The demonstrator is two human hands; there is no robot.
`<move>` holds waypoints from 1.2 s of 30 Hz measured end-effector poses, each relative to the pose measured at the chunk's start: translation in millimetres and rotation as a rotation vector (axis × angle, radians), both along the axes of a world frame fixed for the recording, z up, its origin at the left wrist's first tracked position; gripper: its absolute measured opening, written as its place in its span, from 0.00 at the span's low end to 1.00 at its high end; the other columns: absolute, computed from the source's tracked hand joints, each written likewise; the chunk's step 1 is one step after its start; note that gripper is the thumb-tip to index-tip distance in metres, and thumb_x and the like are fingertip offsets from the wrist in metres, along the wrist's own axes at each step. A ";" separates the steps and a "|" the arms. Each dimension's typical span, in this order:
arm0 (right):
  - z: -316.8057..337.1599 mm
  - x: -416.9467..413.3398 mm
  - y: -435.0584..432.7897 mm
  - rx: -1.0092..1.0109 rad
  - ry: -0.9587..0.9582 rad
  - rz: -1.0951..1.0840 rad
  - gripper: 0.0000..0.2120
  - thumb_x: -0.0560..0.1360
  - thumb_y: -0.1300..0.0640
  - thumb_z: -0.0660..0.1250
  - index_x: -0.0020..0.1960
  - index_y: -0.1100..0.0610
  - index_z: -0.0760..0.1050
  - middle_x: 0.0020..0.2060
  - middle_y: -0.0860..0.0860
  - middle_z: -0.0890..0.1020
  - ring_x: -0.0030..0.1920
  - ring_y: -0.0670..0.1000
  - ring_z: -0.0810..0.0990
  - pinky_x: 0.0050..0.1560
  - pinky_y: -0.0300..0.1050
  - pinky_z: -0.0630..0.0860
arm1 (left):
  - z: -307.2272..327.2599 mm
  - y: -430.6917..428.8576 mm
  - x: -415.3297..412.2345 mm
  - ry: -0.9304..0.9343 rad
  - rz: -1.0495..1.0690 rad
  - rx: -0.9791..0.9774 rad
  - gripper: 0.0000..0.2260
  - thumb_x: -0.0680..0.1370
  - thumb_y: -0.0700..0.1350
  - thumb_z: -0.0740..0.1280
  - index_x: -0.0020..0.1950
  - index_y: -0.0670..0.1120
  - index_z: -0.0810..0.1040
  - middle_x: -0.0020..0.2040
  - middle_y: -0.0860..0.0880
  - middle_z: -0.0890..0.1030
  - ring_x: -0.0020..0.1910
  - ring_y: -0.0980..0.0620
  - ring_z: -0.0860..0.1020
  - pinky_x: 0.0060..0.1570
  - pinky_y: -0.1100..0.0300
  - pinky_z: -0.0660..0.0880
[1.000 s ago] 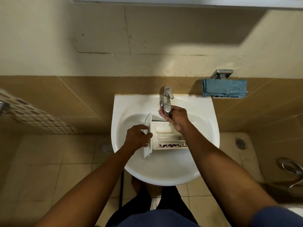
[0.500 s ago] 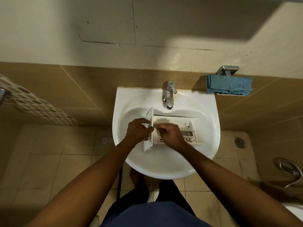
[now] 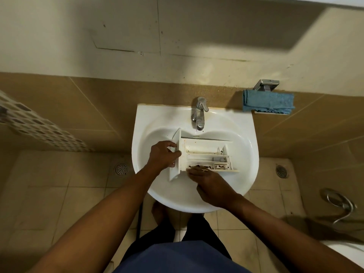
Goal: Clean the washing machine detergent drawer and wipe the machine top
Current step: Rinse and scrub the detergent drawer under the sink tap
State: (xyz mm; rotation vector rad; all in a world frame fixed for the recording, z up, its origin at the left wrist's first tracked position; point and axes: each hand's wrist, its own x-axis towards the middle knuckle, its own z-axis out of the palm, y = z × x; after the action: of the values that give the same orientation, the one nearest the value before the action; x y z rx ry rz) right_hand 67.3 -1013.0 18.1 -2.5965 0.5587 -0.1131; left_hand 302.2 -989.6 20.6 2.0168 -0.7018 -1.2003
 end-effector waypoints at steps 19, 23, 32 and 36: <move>4.9 63.6 -61.1 0.694 0.169 -0.594 0.06 0.66 0.64 0.80 0.41 0.55 0.88 0.36 0.49 0.87 0.35 0.46 0.82 0.41 0.48 0.84 | 0.5 -1.7 -0.4 -0.011 0.009 0.022 0.17 0.70 0.45 0.79 0.57 0.47 0.83 0.41 0.44 0.86 0.31 0.47 0.85 0.37 0.49 0.85; 14.0 67.7 -68.8 0.686 0.227 -0.613 0.07 0.63 0.63 0.83 0.37 0.57 0.86 0.29 0.48 0.85 0.31 0.47 0.82 0.33 0.43 0.83 | -0.3 -2.5 -0.7 -0.018 0.003 0.023 0.16 0.70 0.46 0.79 0.57 0.48 0.83 0.40 0.45 0.86 0.32 0.47 0.85 0.39 0.49 0.85; -8.3 54.3 -62.7 0.604 0.133 -0.662 0.09 0.60 0.55 0.86 0.35 0.53 0.86 0.33 0.45 0.86 0.39 0.47 0.85 0.48 0.48 0.83 | -1.8 -0.7 0.3 0.002 0.009 0.007 0.15 0.70 0.45 0.77 0.56 0.49 0.83 0.34 0.46 0.85 0.32 0.46 0.86 0.43 0.49 0.85; 5.2 70.7 -79.3 0.539 0.306 -0.513 0.08 0.60 0.56 0.84 0.36 0.51 0.86 0.32 0.43 0.86 0.36 0.44 0.84 0.42 0.42 0.82 | 0.4 -1.9 -0.2 0.005 0.005 0.010 0.15 0.71 0.44 0.77 0.56 0.48 0.82 0.33 0.46 0.85 0.32 0.46 0.85 0.42 0.49 0.85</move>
State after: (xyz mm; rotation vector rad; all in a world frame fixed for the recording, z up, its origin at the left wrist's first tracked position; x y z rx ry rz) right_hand 138.0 -1092.3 23.3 -1.9105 1.1757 0.2429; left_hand 302.0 -991.5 21.0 2.0218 -0.6892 -1.2086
